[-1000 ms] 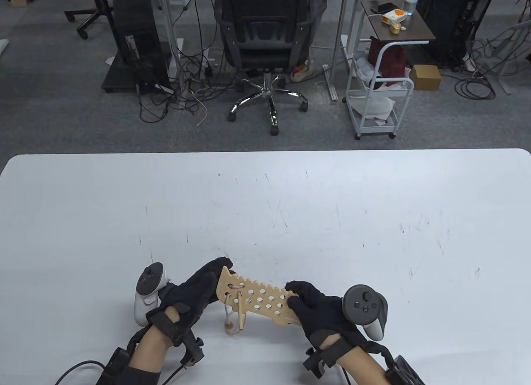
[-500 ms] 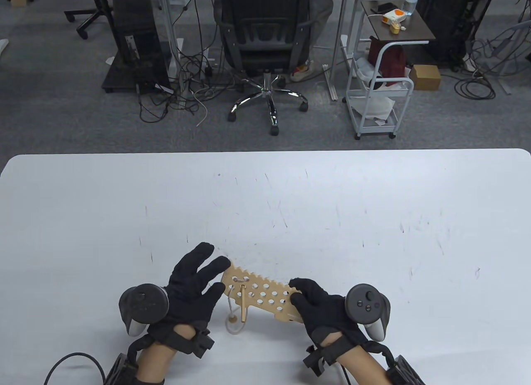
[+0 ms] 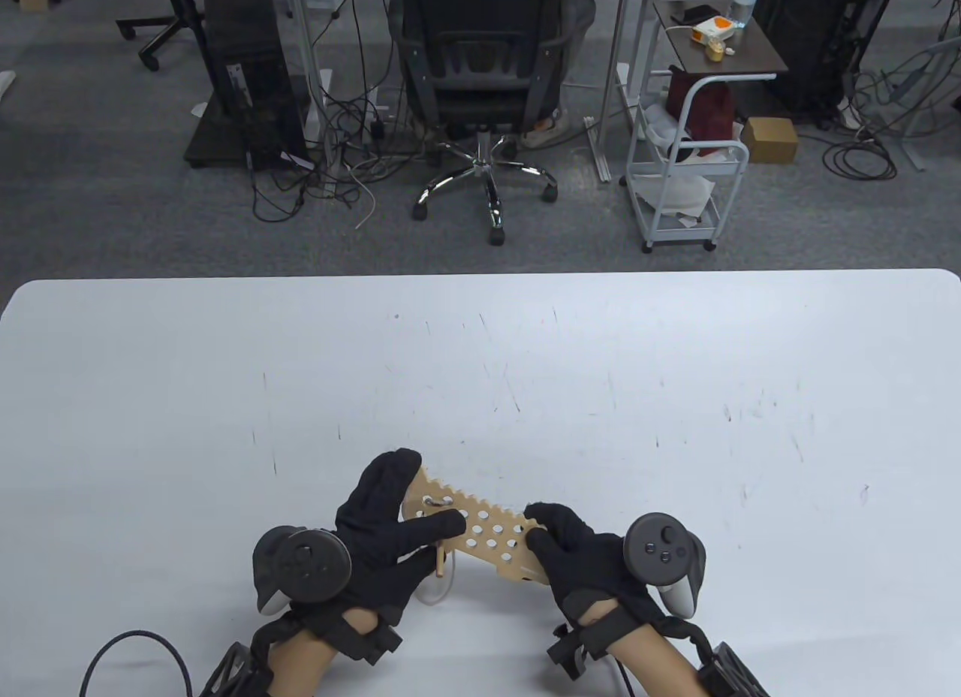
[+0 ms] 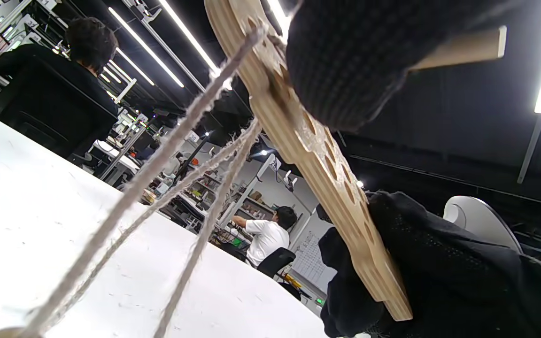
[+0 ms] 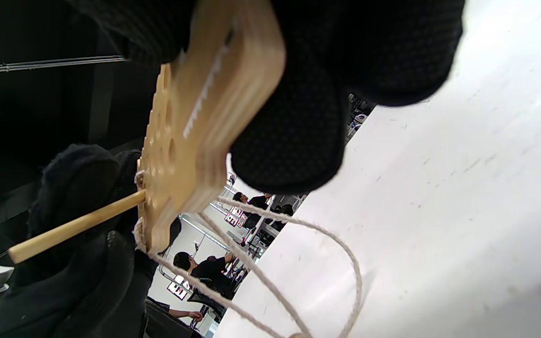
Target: Thread rope through all holes on crocodile lacing toy
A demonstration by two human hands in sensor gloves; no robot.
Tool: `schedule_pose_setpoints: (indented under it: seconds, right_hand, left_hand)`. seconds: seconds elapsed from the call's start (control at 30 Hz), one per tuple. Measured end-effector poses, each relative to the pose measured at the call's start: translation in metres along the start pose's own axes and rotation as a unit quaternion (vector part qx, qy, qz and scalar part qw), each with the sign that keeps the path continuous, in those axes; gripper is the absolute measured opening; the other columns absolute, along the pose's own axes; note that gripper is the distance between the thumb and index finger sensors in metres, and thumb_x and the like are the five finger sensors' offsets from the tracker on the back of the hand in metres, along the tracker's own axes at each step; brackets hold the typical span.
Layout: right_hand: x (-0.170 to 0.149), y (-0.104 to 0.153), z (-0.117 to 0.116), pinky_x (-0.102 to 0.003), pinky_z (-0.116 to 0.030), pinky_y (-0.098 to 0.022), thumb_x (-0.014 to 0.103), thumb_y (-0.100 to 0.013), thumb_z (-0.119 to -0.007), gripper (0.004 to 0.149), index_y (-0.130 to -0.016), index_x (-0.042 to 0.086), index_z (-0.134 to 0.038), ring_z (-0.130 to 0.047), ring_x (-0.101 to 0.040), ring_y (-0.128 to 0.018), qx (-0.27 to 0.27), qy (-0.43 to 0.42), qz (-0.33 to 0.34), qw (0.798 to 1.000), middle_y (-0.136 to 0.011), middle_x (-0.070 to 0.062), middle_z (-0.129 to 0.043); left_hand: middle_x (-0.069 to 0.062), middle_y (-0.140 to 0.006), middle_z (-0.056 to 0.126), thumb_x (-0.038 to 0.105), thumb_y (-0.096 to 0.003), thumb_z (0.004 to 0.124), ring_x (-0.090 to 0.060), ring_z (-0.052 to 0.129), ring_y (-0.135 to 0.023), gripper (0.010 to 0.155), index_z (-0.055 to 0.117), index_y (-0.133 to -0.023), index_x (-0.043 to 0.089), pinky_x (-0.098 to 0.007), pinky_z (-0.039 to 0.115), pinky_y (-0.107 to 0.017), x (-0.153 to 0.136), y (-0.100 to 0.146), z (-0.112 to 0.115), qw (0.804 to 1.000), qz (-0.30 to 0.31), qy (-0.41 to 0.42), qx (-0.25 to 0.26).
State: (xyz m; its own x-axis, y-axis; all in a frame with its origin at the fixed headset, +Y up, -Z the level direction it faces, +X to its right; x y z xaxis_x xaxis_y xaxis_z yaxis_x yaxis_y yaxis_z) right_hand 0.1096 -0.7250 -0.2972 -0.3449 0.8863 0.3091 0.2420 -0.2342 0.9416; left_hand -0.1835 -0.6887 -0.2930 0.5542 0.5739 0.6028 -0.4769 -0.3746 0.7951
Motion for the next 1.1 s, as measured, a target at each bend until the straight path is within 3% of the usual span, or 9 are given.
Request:
schedule_pose_setpoints:
  seconds: [0.17,1.1]
  right_hand:
    - [0.000,0.000,-0.001,-0.043,-0.082,-0.040,0.037,-0.047,-0.072,0.047,-0.087,0.013,-0.070,-0.107,-0.022,-0.041,0.004,0.005,0.000,1.000,-0.066,-0.004,-0.096]
    - [-0.003,-0.004,-0.014,-0.044,-0.082,-0.041,0.036,-0.047,-0.072,0.047,-0.087,0.012,-0.069,-0.107,-0.024,-0.044,0.051,-0.003,-0.003,0.999,-0.067,-0.004,-0.096]
  left_hand:
    - [0.003,-0.119,0.026,0.037,-0.0397,0.094,-0.036,0.020,-0.111,0.044,0.088,-0.080,0.053,-0.058,0.032,-0.080,-0.002,0.001,-0.003,1.000,-0.007,-0.008,0.013]
    - [-0.003,-0.118,0.045,0.040,-0.0432,0.087,-0.036,0.035,-0.110,0.045,0.082,-0.086,0.052,-0.058,0.038,-0.080,-0.012,0.011,-0.036,0.991,-0.021,0.055,0.122]
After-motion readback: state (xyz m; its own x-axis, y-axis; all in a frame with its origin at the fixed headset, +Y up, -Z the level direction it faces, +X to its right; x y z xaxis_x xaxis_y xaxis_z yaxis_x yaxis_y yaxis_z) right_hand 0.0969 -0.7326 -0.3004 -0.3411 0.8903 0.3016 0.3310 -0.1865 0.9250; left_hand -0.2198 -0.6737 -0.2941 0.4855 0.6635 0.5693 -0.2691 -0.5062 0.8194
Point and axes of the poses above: the tracker on the back of each hand, its own x axis roughly to the thumb side, its own y axis roughly from the fingertips to the wrist, z = x × y, the point moved 2 cm from there along -y, roughly from the wrist to the fingertips
